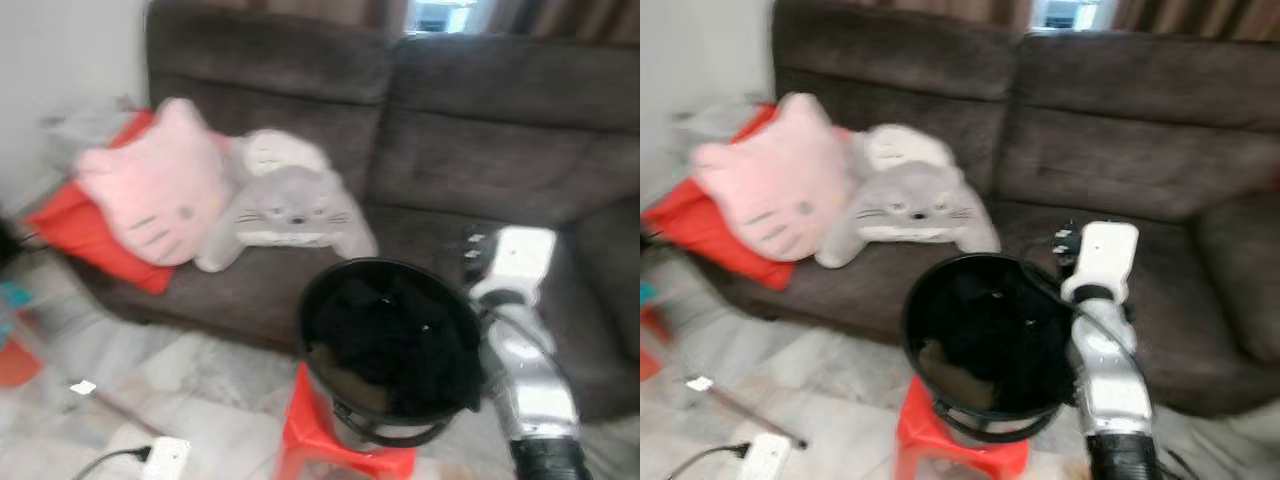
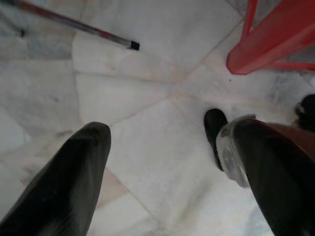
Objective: Hang hanger
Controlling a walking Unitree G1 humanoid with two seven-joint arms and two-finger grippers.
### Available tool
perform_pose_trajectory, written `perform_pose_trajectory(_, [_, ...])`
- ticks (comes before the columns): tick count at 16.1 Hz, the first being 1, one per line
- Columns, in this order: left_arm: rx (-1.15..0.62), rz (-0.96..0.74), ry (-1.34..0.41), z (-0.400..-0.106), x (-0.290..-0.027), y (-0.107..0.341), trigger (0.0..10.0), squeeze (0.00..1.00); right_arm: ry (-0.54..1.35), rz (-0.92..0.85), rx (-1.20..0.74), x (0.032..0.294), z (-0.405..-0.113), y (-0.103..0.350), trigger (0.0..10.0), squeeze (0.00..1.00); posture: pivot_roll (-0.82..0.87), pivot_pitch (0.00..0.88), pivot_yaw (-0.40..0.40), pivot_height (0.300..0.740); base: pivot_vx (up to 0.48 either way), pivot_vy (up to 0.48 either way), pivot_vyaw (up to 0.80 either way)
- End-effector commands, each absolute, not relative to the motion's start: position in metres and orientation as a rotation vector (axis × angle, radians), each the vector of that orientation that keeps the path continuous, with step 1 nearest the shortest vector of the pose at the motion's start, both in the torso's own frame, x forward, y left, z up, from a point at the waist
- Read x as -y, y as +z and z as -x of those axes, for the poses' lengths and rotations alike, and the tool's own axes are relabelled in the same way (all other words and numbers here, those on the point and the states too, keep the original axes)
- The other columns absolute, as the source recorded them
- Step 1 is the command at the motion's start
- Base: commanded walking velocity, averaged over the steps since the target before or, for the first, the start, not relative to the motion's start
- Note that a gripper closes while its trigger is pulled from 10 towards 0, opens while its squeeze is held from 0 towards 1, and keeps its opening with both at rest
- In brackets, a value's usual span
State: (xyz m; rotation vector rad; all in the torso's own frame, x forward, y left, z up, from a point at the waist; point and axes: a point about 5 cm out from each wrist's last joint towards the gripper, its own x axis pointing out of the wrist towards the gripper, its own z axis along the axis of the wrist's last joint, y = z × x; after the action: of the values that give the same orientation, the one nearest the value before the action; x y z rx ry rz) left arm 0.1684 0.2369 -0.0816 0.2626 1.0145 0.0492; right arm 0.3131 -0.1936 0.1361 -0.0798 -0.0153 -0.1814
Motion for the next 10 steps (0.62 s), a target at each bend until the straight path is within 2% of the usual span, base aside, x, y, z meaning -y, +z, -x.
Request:
perform_pose_trajectory(1, [-1.026,-0.254,0.037,-0.167,-0.232,-0.084,10.0,0.0,-0.187,0.088,0.013,0.198,-0.311,0.137,10.0,0.0,-0.09,0.0,-0.029,0.74,0.0,0.0,0.0])
perform_pose_trajectory(3, [-1.026,-0.255,0.039,-0.167,-0.232,-0.084,10.0,0.0,-0.147,0.136,-0.007,0.202,-0.309,0.136,10.0,0.0,-0.09,0.0,-0.029,0.74,0.0,0.0,0.0])
perform_pose_trajectory(4, [-1.026,-0.255,0.039,-0.167,-0.232,-0.084,10.0,0.0,-0.128,0.183,-0.032,0.206,-0.31,0.135,10.0,0.0,-0.1,0.0,-0.028,0.74,0.0,0.0,0.0])
perform_pose_trajectory(5, [-1.028,-0.256,0.037,-0.167,-0.232,-0.084,10.0,0.0,-0.1,0.303,-0.081,0.212,-0.311,0.132,10.0,0.0,-0.1,0.0,-0.028,0.74,0.0,0.0,0.0])
perform_pose_trajectory(6, [-1.028,-0.257,0.035,-0.167,-0.232,-0.083,10.0,0.0,-0.086,0.316,-0.11,0.217,-0.312,0.13,10.0,0.0,-0.1,0.0,-0.022,0.74,0.0,0.0,0.0])
perform_pose_trajectory(7, [-1.028,-0.258,0.033,-0.168,-0.232,-0.083,10.0,0.0,-0.005,0.367,-0.132,0.221,-0.315,0.131,10.0,0.0,-0.1,0.0,-0.021,0.74,0.0,0.0,0.0])
perform_pose_trajectory(10, [-1.029,-0.26,0.03,-0.169,-0.232,-0.083,10.0,0.0,0.271,0.874,-0.185,0.221,-0.317,0.124,10.0,0.0,-0.11,0.0,-0.015,0.74,0.0,0.0,0.0])
